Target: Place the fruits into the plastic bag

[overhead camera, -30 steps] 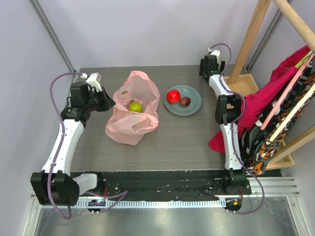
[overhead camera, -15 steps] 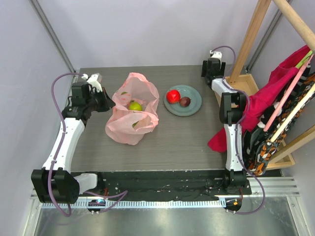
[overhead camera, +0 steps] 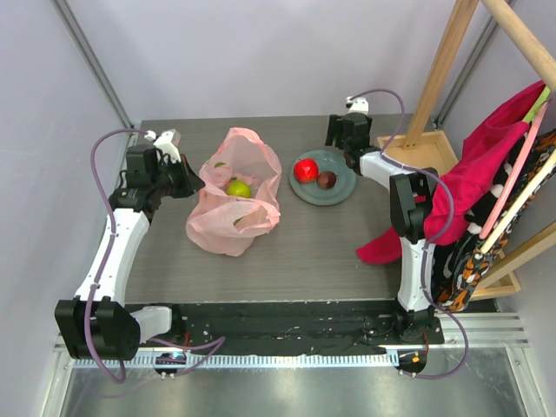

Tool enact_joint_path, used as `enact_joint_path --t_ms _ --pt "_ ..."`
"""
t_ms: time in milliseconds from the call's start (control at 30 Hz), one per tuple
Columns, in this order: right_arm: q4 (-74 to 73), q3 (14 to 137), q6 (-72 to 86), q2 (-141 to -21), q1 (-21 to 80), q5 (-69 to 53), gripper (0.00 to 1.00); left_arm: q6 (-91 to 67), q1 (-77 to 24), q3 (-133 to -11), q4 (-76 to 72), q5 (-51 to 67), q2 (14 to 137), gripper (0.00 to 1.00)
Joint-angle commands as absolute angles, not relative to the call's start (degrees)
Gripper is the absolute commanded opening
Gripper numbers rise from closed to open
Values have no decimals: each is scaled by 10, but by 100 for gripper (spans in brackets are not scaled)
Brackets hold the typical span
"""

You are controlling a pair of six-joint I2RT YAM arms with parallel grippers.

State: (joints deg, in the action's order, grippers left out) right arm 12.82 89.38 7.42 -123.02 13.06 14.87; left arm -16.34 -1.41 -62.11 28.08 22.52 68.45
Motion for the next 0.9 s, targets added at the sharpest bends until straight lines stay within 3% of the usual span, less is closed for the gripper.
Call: enact_joint_path --t_ms 0,167,333,433,467,567,867 --pt "149 817 111 -1158 148 133 42 -173 -11 -628 260 254 670 0" --pt "142 773 134 -1134 149 106 43 -179 -12 -625 253 265 667 0" --pt "144 763 147 -1128 150 88 51 -180 -12 -624 253 265 665 0" --pt "141 756 152 -1125 149 76 71 -180 -12 -624 252 264 664 0" --pt "141 752 153 -1121 149 75 86 -180 -12 -624 252 263 663 0" --pt "149 736 158 -1105 150 75 96 -179 -12 -623 251 264 661 0" --pt "186 648 152 -983 150 91 98 -181 -12 -622 250 267 657 0"
